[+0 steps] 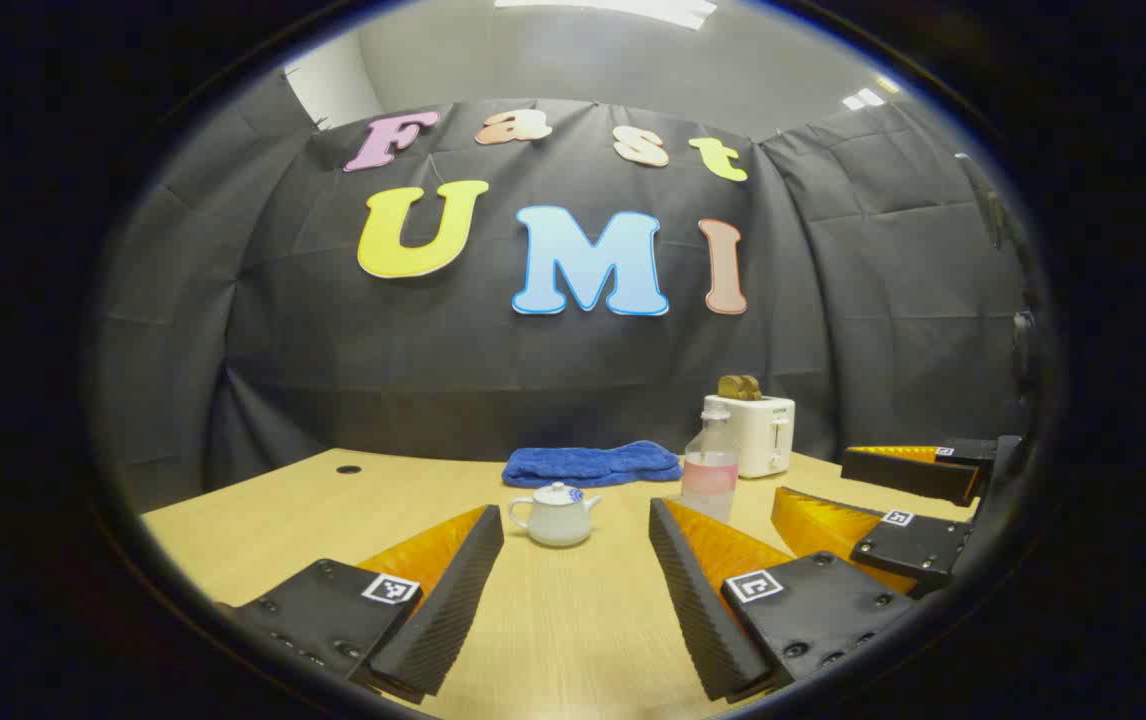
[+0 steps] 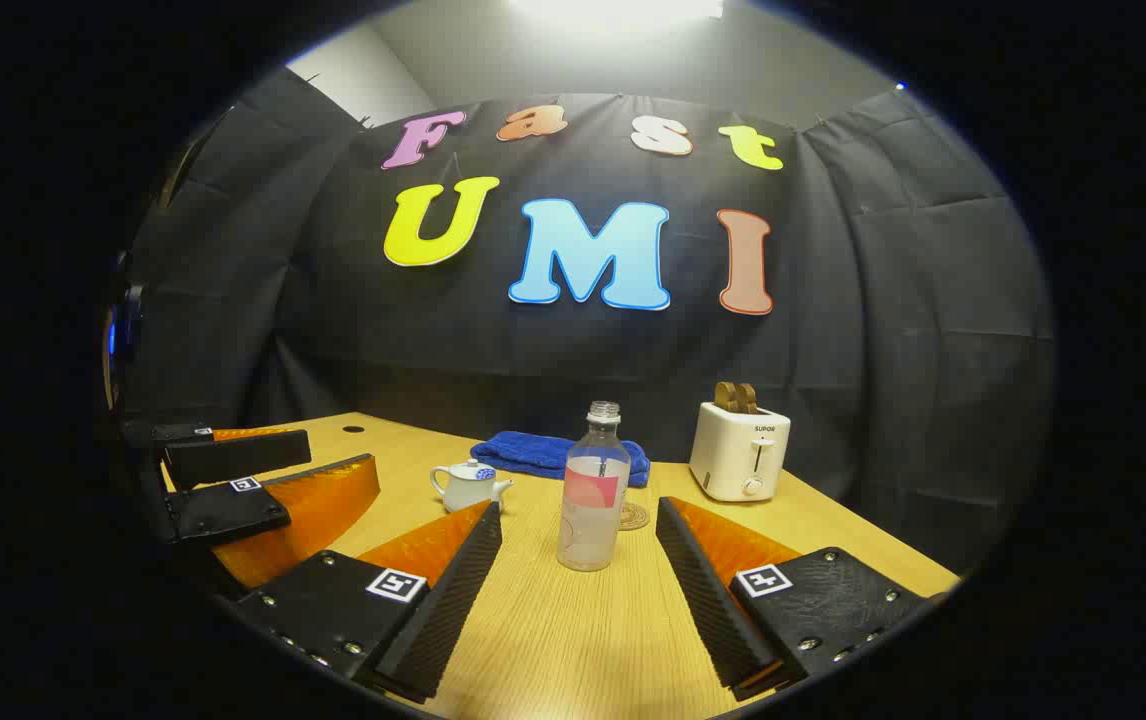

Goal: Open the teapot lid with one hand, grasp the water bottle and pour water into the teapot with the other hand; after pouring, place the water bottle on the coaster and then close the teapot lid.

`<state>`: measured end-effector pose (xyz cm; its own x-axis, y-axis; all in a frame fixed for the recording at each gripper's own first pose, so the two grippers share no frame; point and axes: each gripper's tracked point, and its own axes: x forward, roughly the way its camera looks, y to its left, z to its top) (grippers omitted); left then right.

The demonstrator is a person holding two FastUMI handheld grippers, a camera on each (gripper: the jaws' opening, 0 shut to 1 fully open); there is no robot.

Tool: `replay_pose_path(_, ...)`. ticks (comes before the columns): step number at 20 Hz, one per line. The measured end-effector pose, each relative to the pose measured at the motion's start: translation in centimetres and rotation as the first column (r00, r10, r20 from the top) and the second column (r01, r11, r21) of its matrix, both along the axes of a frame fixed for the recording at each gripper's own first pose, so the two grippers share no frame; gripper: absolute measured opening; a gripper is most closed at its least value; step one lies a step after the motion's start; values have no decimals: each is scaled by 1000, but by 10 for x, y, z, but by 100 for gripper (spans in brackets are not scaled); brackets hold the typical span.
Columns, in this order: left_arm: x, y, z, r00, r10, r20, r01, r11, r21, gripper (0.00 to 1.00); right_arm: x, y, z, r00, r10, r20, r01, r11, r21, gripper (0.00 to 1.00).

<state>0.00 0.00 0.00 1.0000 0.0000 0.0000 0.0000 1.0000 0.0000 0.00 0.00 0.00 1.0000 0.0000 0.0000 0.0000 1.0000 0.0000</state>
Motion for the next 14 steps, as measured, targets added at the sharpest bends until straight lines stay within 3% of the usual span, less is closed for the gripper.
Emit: replay_pose_path(14,33,6,-3,998,-44,-38,44,999,19,94,30,-13,-7,998,-38,-55,39,999,20,97)
